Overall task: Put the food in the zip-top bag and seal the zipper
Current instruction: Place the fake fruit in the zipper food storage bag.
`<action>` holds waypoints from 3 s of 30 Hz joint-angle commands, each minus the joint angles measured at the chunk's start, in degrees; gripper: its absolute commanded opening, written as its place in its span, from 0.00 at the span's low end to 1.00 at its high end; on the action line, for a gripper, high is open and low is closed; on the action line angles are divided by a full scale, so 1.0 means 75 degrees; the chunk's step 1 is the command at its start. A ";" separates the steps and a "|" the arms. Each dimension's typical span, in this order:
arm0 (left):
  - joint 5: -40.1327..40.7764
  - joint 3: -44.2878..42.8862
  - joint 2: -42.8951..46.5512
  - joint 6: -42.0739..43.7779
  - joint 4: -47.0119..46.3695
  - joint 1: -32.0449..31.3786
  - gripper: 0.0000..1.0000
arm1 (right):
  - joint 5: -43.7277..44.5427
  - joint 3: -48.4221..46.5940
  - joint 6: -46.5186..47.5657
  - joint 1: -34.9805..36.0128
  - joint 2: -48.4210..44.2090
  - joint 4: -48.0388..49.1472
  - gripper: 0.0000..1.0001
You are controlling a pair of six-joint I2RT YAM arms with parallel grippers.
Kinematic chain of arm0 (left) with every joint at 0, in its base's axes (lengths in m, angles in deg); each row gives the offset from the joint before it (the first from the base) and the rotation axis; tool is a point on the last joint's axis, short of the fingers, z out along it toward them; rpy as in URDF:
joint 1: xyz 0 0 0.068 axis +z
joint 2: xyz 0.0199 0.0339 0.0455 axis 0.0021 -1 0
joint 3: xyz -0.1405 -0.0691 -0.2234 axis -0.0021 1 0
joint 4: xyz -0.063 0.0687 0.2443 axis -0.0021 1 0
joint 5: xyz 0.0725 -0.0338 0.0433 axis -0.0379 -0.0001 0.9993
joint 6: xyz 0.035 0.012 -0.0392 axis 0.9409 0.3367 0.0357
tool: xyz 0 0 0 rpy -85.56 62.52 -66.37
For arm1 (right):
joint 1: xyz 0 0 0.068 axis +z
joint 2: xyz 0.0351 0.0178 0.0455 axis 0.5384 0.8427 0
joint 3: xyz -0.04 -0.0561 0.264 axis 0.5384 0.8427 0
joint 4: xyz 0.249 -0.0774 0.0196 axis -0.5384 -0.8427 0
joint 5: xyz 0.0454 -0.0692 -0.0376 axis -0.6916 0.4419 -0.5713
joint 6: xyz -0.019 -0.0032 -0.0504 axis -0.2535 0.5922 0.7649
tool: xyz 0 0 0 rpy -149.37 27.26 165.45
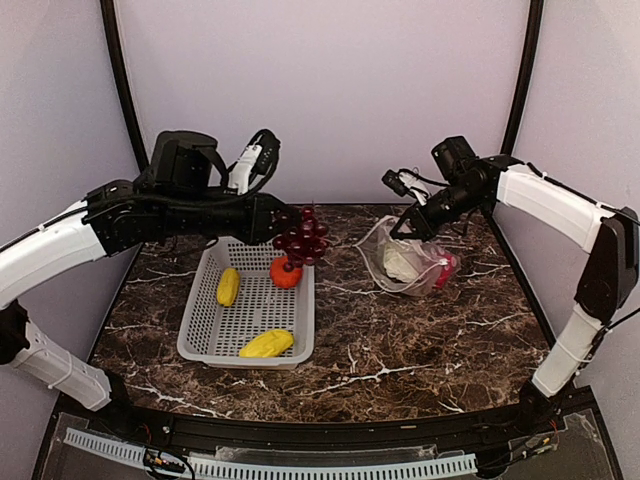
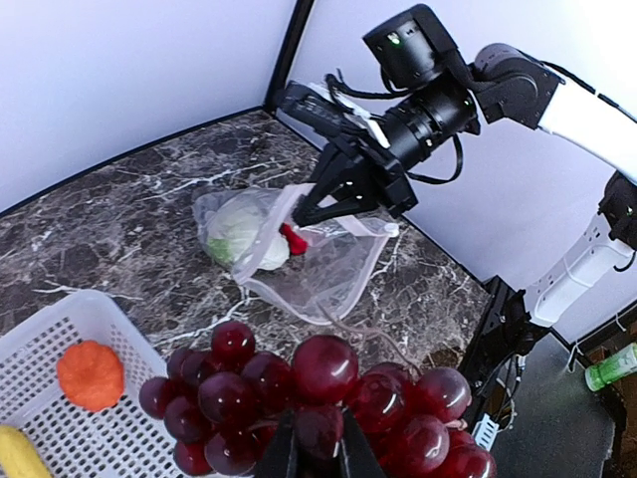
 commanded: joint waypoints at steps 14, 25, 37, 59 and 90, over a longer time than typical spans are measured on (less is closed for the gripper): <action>-0.1433 -0.1746 -0.2729 -0.0067 -0.2767 -0.1214 0.01 | -0.0145 -0.0611 -0.0275 0.0133 -0.0446 -0.0774 0.00; -0.0749 -0.2435 -0.3662 0.0793 -0.2957 -0.1311 0.01 | -0.0366 -0.0938 -0.0420 0.0151 -0.0898 -0.1317 0.00; 0.0320 -0.3642 -0.5189 0.1514 -0.2267 -0.1300 0.01 | -0.0352 -0.0744 -0.0409 0.0143 -0.1256 -0.1368 0.00; 0.3411 -0.5242 -0.6914 0.1190 -0.1926 -0.1309 0.01 | -0.0599 -0.0884 -0.0733 0.0142 -0.1160 -0.1297 0.00; 0.3551 -0.3088 -0.4999 0.2014 -0.3220 -0.1861 0.99 | 0.0102 -0.0908 -0.1131 -0.0448 -0.0452 -0.0688 0.00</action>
